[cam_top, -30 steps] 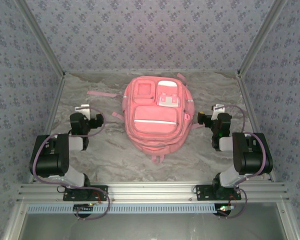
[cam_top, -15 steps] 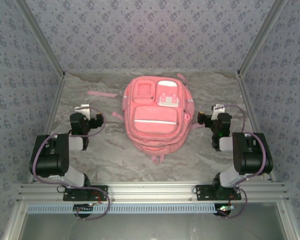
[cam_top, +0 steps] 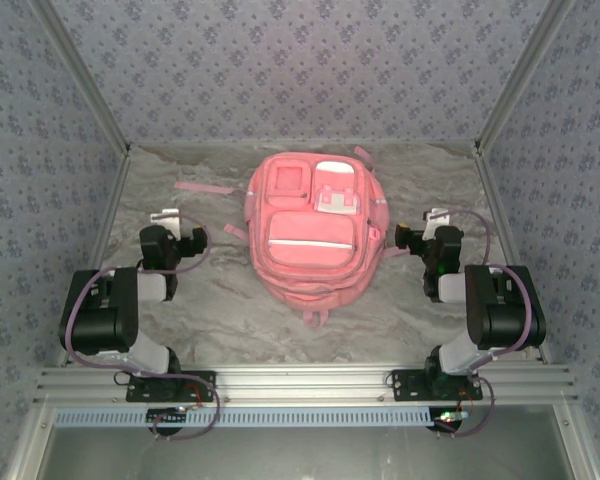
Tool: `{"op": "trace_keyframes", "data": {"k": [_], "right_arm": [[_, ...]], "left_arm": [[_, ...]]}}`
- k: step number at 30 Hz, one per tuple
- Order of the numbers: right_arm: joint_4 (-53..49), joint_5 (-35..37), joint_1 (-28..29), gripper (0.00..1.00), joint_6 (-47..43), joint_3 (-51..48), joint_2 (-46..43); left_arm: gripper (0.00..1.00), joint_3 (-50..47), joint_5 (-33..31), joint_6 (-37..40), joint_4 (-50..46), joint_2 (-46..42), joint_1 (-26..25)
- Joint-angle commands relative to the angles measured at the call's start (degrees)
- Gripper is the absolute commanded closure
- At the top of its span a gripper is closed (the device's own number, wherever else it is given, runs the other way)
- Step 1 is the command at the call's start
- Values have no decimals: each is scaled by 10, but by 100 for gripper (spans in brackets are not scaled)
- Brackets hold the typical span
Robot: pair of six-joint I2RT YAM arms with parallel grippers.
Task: Pack the student bag
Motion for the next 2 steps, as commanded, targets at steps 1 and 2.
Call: {"op": "trace_keyframes", "data": {"k": [1, 2], "right_arm": [[-9, 3, 0, 0, 6, -2, -5], [-9, 3, 0, 0, 7, -2, -4]], "left_arm": [[2, 6, 0, -6, 1, 1, 2], [2, 6, 1, -6, 1, 1, 2]]}}
